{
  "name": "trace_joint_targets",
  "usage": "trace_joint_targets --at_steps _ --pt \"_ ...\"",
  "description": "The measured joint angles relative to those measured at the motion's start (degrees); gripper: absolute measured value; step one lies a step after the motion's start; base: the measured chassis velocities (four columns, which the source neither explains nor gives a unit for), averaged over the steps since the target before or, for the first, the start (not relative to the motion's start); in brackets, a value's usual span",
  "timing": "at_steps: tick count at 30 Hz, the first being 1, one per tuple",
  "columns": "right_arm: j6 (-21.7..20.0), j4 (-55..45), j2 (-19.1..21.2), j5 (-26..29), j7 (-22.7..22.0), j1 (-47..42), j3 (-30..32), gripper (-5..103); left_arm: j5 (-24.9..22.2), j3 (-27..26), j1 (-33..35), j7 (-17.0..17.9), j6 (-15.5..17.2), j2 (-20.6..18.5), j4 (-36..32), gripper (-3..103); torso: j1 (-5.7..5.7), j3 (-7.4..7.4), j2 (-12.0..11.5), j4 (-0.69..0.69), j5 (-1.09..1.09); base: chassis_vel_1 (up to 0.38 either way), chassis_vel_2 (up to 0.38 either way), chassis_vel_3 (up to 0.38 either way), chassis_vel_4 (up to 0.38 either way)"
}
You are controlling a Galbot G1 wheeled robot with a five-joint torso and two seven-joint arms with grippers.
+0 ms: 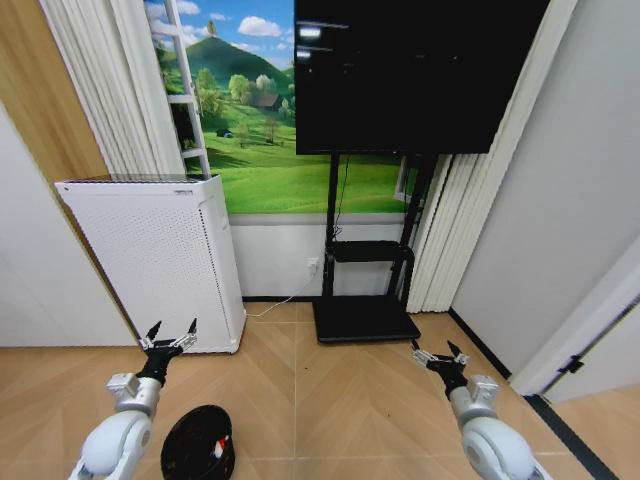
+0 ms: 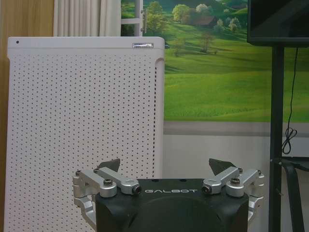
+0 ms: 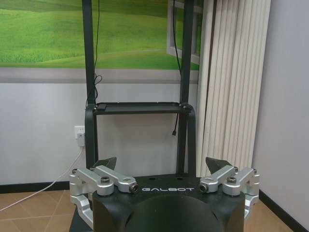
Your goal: Pick up the trash bin and place the garbage on the floor into it.
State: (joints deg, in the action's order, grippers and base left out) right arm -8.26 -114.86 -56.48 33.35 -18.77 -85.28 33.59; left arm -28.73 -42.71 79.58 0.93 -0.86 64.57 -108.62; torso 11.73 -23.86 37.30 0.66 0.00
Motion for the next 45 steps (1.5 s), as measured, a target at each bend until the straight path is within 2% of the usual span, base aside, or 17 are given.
trace_joint_targets --at_steps 7,10,13,19,20,21,25,26,27,31,32,35,38,41,42,43,45 --pt "0.0 0.0 0.0 0.0 0.0 0.0 0.0 100 0.0 0.0 0.0 -0.01 0.0 0.0 0.0 100 -0.06 0.07 -0.12 0.0 -0.04 0.19 -0.172 -0.19 0.192" --pt "0.0 0.0 0.0 0.0 0.0 0.0 0.0 100 0.0 0.0 0.0 -0.01 0.0 0.0 0.0 100 -0.1 0.11 -0.15 0.01 0.04 0.251 -0.235 -0.262 0.213" --pt "0.0 0.0 0.0 0.0 0.0 0.0 0.0 100 0.0 0.0 0.01 -0.01 0.01 0.01 0.01 100 -0.09 0.11 -0.2 0.0 -0.04 0.268 -0.256 -0.294 0.296" --pt "0.0 0.0 -0.01 0.0 0.0 0.0 0.0 100 0.0 -0.01 0.0 -0.01 0.01 0.0 0.0 100 -0.11 0.16 -0.28 0.0 0.05 0.314 -0.323 -0.324 0.338" --pt "0.0 -0.01 0.0 0.0 0.0 0.0 0.0 100 0.0 -0.01 0.01 -0.01 0.01 0.02 0.01 100 -0.15 0.19 -0.28 0.0 -0.08 0.345 -0.37 -0.359 0.361" --pt "0.0 -0.01 0.0 0.0 0.0 0.0 0.0 100 0.0 -0.01 0.01 -0.01 0.01 0.02 0.01 100 -0.15 0.19 -0.28 0.0 -0.08 0.345 -0.37 -0.359 0.361" --pt "0.0 0.0 0.0 0.0 0.0 0.0 -0.01 100 0.0 -0.02 0.01 -0.02 0.01 0.0 0.0 100 -0.15 0.19 -0.32 0.0 0.06 0.375 -0.356 -0.383 0.363" --pt "0.0 -0.01 0.0 0.0 0.0 -0.01 0.0 100 0.0 -0.01 0.01 0.01 0.01 0.01 0.01 100 -0.17 0.21 -0.31 0.01 -0.07 0.355 -0.353 -0.358 0.354" --pt "0.0 -0.01 0.0 0.0 0.0 -0.01 0.0 100 0.0 -0.01 0.01 0.01 0.01 0.01 0.01 100 -0.17 0.21 -0.31 0.01 -0.07 0.355 -0.353 -0.358 0.354" --pt "0.0 0.0 -0.01 0.0 0.01 -0.01 -0.01 100 0.01 -0.02 0.01 -0.01 0.01 0.0 0.0 100 -0.17 0.22 -0.35 0.0 0.05 0.347 -0.361 -0.359 0.343" --pt "0.0 -0.01 0.0 0.0 0.0 -0.01 0.0 100 0.0 0.0 0.02 -0.01 0.01 0.01 0.01 100 -0.18 0.23 -0.34 0.02 -0.08 0.332 -0.335 -0.318 0.333" --pt "0.0 0.0 0.0 0.0 0.0 -0.01 0.0 100 0.01 0.0 0.01 -0.02 0.01 0.0 0.01 100 -0.16 0.21 -0.38 0.01 0.06 0.35 -0.359 -0.388 0.37" --pt "0.01 -0.01 0.0 0.0 0.0 0.0 0.0 100 0.0 -0.01 0.01 0.0 0.01 0.01 0.01 100 -0.18 0.24 -0.38 0.0 -0.05 0.345 -0.357 -0.332 0.342" --pt "0.0 0.0 -0.01 0.0 0.0 -0.01 -0.01 100 0.01 0.0 0.01 -0.02 0.01 0.0 0.0 100 -0.17 0.24 -0.39 0.0 0.08 0.352 -0.347 -0.367 0.371" --pt "0.0 -0.01 0.0 0.0 0.0 -0.01 -0.01 100 0.0 0.0 0.01 0.01 0.01 0.0 0.01 100 -0.18 0.24 -0.39 0.0 -0.07 0.363 -0.342 -0.333 0.357" --pt "0.0 -0.01 0.0 0.0 0.0 -0.01 -0.01 100 0.0 0.0 0.01 0.01 0.01 0.0 0.01 100 -0.18 0.24 -0.39 0.0 -0.07 0.363 -0.342 -0.333 0.357" --pt "0.0 0.0 0.0 0.0 0.0 -0.01 -0.01 100 0.0 0.0 0.01 -0.01 0.01 0.01 0.01 100 -0.17 0.24 -0.4 0.0 0.08 0.383 -0.366 -0.359 0.363"
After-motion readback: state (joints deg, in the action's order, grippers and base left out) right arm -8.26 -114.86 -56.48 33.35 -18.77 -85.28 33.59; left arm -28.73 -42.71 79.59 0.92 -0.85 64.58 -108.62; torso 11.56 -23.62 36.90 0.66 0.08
